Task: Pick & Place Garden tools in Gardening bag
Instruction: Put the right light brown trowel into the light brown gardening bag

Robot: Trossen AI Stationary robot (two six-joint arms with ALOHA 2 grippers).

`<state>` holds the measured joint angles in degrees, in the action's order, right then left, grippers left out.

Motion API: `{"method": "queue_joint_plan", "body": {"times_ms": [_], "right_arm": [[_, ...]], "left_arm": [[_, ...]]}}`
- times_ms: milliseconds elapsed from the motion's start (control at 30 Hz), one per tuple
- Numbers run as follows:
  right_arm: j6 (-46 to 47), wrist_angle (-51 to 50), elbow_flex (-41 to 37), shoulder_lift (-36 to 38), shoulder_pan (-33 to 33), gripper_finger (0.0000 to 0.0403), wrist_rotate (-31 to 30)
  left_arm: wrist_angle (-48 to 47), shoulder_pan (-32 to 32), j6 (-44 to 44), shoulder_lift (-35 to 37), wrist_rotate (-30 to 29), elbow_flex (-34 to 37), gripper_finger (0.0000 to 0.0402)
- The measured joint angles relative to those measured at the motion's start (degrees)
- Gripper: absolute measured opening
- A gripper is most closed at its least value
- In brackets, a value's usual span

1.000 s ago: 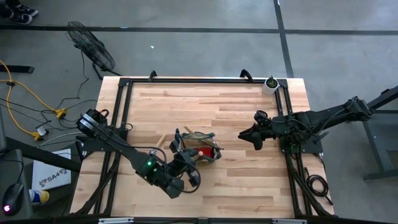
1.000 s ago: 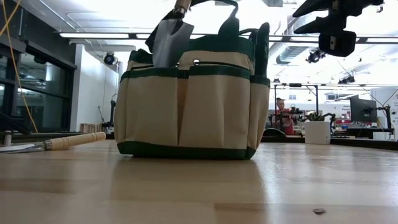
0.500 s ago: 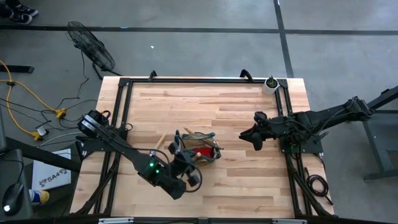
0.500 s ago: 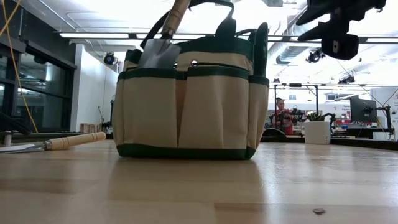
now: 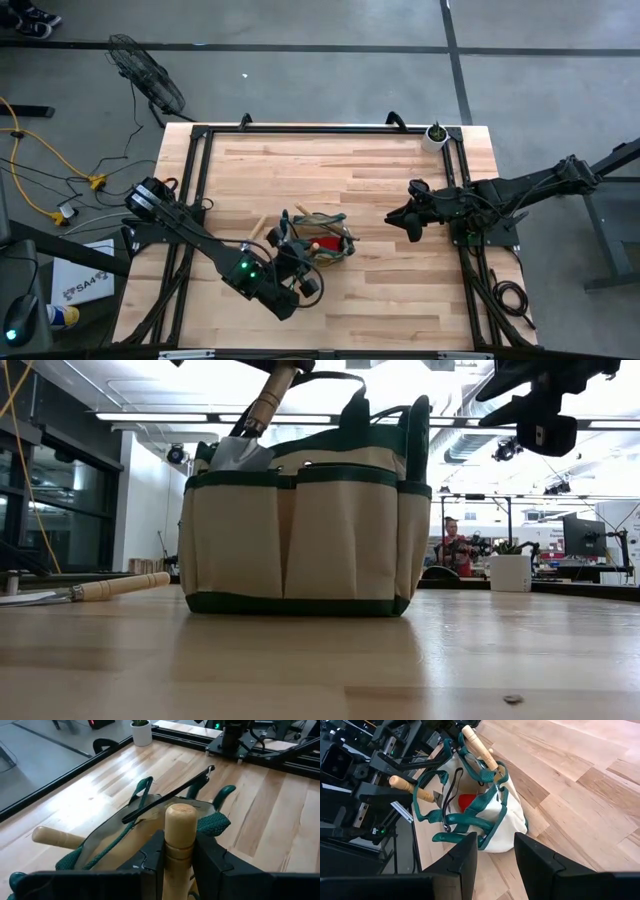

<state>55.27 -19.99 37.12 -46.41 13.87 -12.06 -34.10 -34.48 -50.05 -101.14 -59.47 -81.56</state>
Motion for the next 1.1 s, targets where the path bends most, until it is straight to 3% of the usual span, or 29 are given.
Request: {"method": "queue_joint_plan", "body": {"times_ms": [233,500,1100], "right_arm": [[0.0,0.0,0.0,0.0,0.0,0.0121,0.0],[0.0,0.0,0.0,0.0,0.0,0.0121,0.0],[0.2,0.0,0.0,0.0,0.0,0.0121,0.1]], "left_arm": [[-0.6,0.0,-3.2,-1.1,-0.7,0.0,0.0068],[0.1,0.0,-4.3,-1.6,0.6,0.0,0.0120],[-0.8,0.0,-4.4,1.4,3.9,0.0,0.0181]]}}
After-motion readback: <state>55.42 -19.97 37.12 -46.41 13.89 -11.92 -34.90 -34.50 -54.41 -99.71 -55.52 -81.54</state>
